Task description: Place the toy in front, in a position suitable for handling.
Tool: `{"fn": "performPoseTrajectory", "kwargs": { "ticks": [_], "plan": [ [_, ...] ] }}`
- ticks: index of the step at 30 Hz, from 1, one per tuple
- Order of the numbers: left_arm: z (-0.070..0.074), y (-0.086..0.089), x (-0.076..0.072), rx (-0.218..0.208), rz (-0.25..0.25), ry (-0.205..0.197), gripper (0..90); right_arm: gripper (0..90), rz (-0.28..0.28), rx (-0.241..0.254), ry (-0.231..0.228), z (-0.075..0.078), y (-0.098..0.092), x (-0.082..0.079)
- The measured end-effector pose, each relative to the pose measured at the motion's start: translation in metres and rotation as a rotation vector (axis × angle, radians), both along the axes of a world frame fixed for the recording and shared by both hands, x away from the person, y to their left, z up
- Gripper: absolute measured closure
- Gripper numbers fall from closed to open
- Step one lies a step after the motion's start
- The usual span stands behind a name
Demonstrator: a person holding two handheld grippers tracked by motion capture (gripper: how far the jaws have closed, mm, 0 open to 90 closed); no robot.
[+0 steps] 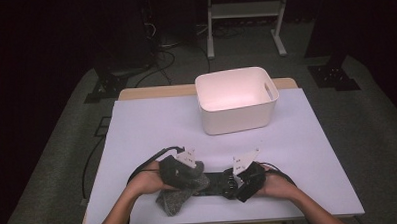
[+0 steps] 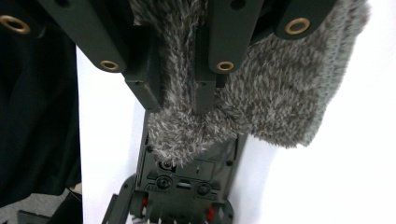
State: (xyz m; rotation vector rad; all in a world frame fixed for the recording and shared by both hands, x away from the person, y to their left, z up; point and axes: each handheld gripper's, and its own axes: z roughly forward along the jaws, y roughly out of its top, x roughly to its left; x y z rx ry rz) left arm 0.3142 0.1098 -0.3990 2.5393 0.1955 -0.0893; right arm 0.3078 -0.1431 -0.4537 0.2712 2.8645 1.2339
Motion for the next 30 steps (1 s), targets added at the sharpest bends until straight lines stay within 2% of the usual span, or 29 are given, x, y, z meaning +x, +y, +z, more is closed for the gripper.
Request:
{"fn": "performPoseTrajectory", "kwargs": {
  "ticks": [3, 6, 9, 13, 15, 18, 20, 24, 30],
  "plan": [
    [-0.004, 0.000, -0.002, 0.011, -0.019, 0.018, 75.7, 20.4, -0.004, -0.012, -0.007, 0.001, -0.003, -0.001],
    [-0.007, 0.004, -0.002, -0.011, -0.010, 0.028, 75.7, 21.1, -0.009, -0.014, -0.019, 0.001, -0.005, -0.004],
    [-0.005, -0.001, -0.002, -0.014, -0.019, 0.021, 75.8, 21.3, -0.009, -0.010, -0.012, 0.000, -0.005, -0.004],
    [-0.004, -0.013, -0.002, -0.022, -0.038, 0.024, 75.9, 22.4, -0.001, -0.011, -0.024, -0.001, -0.003, -0.007],
    [-0.002, -0.031, -0.003, -0.022, -0.078, 0.018, 75.9, 22.4, 0.006, -0.017, -0.045, 0.000, -0.002, -0.008],
    [-0.002, -0.047, -0.006, -0.015, -0.118, 0.017, 75.9, 22.6, 0.004, -0.018, -0.044, -0.002, -0.002, -0.009],
    [-0.002, -0.050, -0.005, -0.013, -0.131, 0.016, 75.8, 22.8, 0.007, -0.035, -0.042, -0.005, -0.003, -0.010],
    [-0.003, -0.044, -0.003, -0.029, -0.112, 0.030, 75.9, 23.3, 0.008, -0.019, -0.048, -0.006, -0.004, -0.010],
    [-0.003, -0.014, -0.003, -0.029, -0.055, 0.024, 75.9, 23.3, 0.007, -0.012, -0.036, -0.006, -0.005, -0.009]
  ]
}}
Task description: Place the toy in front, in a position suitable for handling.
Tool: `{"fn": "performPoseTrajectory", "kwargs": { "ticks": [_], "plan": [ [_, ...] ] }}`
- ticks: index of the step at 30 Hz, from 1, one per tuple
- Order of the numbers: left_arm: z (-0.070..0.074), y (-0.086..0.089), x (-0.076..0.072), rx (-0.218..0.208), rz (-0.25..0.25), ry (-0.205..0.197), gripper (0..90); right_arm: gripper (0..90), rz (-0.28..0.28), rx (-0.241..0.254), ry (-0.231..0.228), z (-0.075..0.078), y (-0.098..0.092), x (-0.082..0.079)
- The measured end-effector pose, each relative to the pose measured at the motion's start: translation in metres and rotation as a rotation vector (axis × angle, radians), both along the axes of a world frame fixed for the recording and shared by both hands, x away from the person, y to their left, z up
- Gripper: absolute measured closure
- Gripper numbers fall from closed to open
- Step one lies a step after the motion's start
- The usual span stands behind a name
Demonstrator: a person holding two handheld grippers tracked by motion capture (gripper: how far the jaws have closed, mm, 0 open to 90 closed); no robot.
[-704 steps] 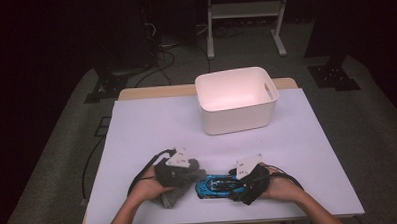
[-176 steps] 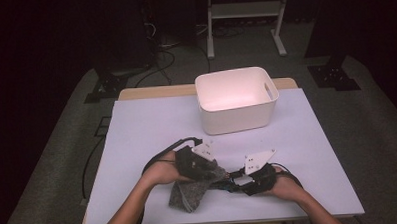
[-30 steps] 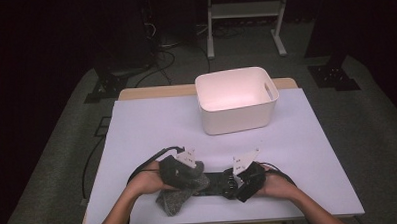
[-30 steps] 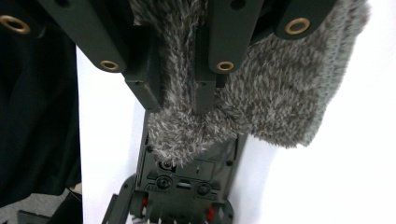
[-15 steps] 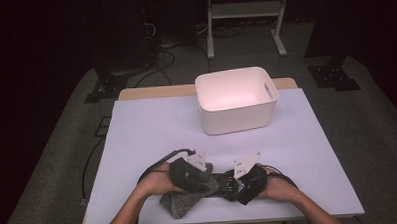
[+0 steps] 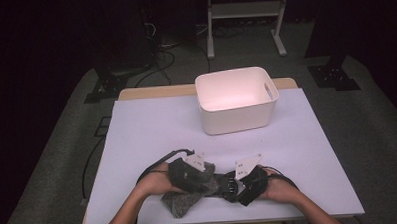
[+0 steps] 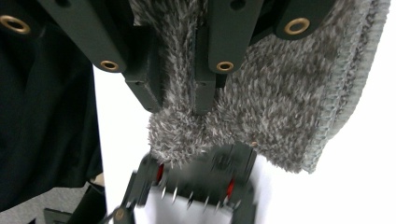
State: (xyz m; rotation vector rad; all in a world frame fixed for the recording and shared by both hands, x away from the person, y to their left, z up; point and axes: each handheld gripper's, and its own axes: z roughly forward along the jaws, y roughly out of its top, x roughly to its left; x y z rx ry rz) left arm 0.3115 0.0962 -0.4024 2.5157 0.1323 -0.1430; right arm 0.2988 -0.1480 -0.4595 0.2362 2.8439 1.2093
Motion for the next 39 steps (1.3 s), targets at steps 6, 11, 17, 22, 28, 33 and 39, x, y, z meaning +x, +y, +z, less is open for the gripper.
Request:
{"fn": "performPoseTrajectory", "kwargs": {
  "ticks": [6, 11, 17, 22, 28, 33, 39],
  "plan": [
    [0.001, 0.029, 0.001, 0.033, 0.071, -0.032, 75.8, 23.3, 0.000, 0.002, 0.010, 0.000, 0.000, 0.001],
    [-0.002, 0.041, 0.002, 0.039, 0.100, -0.032, 75.7, 23.1, 0.000, 0.006, 0.009, 0.001, 0.000, 0.002],
    [0.000, 0.030, 0.003, 0.006, 0.073, -0.033, 75.8, 23.2, -0.001, -0.012, -0.008, 0.000, 0.002, 0.002],
    [0.002, 0.011, 0.000, 0.000, 0.018, -0.038, 75.7, 23.3, 0.005, -0.016, -0.016, -0.001, 0.002, 0.002],
    [0.002, 0.017, 0.005, 0.018, 0.043, -0.047, 75.7, 23.4, 0.004, -0.011, -0.012, -0.001, 0.001, 0.002],
    [0.000, 0.039, 0.012, 0.028, 0.119, -0.052, 75.7, 23.4, 0.009, -0.009, -0.014, -0.001, 0.001, 0.003],
    [0.001, 0.045, 0.020, 0.023, 0.145, -0.040, 75.8, 23.4, 0.014, -0.015, -0.022, -0.001, 0.002, 0.003]
  ]
}}
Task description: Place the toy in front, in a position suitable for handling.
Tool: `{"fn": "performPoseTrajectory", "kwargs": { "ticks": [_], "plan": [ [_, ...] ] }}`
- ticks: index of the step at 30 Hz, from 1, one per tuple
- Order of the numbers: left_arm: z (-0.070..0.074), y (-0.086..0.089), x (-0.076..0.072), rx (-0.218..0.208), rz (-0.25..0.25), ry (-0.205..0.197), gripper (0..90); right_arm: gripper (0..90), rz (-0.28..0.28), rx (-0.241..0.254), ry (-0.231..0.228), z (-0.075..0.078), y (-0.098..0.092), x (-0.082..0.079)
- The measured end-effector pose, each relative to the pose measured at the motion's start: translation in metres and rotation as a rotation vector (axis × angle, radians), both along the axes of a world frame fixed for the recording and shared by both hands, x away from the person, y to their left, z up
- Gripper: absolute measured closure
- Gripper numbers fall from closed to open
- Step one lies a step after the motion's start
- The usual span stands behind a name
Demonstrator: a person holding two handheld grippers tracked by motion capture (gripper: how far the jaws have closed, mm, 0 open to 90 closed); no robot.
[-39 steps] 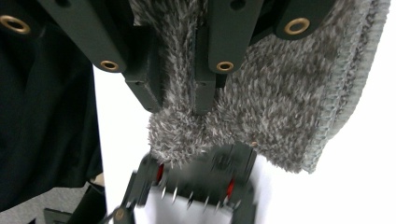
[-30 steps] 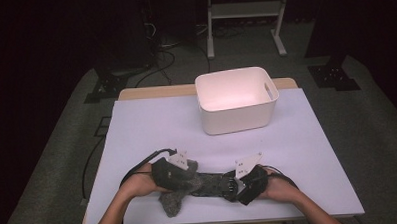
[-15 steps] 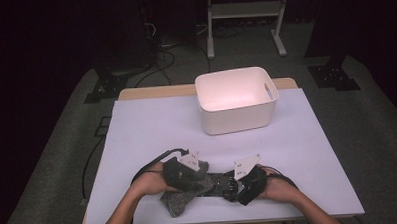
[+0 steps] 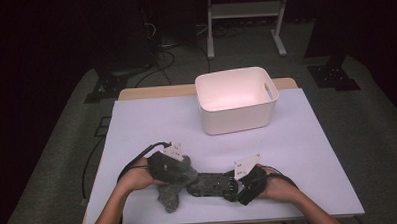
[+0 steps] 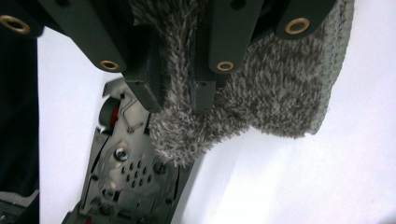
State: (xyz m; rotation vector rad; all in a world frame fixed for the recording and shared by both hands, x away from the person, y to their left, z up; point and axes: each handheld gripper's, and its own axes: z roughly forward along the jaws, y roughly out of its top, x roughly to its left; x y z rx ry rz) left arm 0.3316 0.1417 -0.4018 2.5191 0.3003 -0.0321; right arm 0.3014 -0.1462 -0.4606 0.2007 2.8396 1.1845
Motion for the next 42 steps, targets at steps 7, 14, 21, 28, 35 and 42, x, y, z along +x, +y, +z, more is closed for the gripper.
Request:
{"fn": "performPoseTrajectory", "kwargs": {
  "ticks": [7, 14, 21, 28, 35, 42],
  "plan": [
    [0.003, -0.032, 0.002, -0.001, -0.065, -0.006, 75.8, 23.4, 0.003, -0.003, -0.011, 0.001, 0.001, -0.001],
    [0.003, -0.059, 0.006, 0.020, -0.119, -0.008, 75.7, 23.4, -0.005, 0.001, 0.004, 0.000, 0.000, -0.001],
    [0.002, -0.034, 0.009, 0.012, -0.060, -0.006, 75.7, 23.4, -0.002, 0.005, -0.008, 0.000, 0.000, -0.002],
    [-0.002, -0.018, 0.012, -0.024, -0.025, 0.017, 75.8, 23.4, -0.001, -0.003, -0.018, 0.001, 0.001, -0.002],
    [-0.001, -0.050, 0.005, -0.009, -0.110, 0.009, 75.7, 23.4, 0.001, -0.011, -0.033, 0.002, 0.002, -0.004],
    [-0.004, -0.041, 0.004, -0.015, -0.087, 0.027, 75.7, 22.0, -0.016, 0.029, 0.000, 0.005, -0.002, -0.001]
  ]
}}
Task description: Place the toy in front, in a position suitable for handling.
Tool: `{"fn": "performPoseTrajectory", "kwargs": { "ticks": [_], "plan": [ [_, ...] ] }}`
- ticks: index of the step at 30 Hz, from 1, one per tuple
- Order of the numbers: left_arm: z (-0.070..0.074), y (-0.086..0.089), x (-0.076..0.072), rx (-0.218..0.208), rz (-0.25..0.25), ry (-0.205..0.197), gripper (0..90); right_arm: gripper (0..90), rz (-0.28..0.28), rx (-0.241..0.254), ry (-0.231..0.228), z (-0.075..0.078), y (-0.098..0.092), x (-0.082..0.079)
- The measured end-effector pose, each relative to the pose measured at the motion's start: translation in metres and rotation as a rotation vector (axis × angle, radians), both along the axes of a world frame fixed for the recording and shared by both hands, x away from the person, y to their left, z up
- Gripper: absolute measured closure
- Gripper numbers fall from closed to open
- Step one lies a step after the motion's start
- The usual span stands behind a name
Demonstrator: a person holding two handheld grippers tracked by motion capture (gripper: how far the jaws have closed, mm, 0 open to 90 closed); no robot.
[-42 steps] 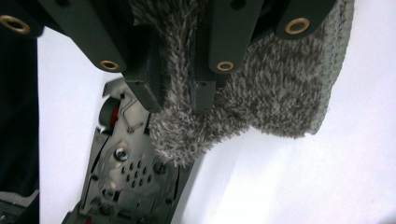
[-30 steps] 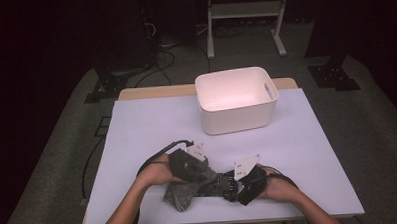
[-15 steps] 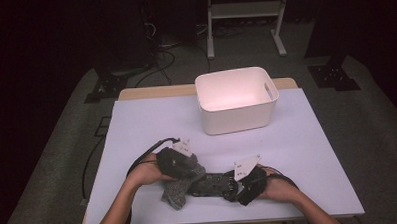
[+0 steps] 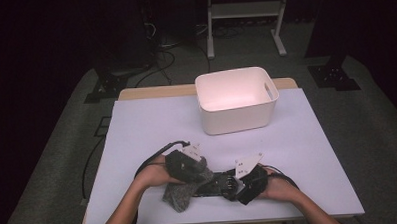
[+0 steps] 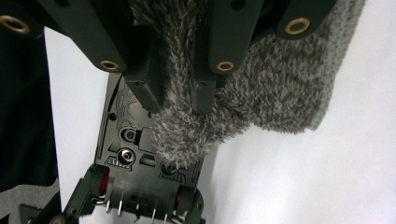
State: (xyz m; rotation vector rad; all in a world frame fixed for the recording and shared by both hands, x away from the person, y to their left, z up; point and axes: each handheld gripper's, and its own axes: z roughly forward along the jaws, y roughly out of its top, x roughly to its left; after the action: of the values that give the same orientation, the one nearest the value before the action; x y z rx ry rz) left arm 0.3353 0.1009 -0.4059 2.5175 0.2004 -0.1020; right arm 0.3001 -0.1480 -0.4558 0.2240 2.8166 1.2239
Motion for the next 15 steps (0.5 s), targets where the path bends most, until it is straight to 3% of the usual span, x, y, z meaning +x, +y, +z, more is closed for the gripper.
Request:
{"fn": "performPoseTrajectory", "kwargs": {
  "ticks": [7, 15],
  "plan": [
    [0.000, 0.001, -0.002, -0.003, -0.005, -0.002, 75.7, 22.4, -0.034, 0.035, 0.029, 0.004, -0.013, -0.001],
    [0.004, -0.010, -0.009, 0.005, -0.041, -0.014, 75.7, 23.2, 0.003, 0.005, -0.003, 0.001, -0.006, -0.005]
  ]
}}
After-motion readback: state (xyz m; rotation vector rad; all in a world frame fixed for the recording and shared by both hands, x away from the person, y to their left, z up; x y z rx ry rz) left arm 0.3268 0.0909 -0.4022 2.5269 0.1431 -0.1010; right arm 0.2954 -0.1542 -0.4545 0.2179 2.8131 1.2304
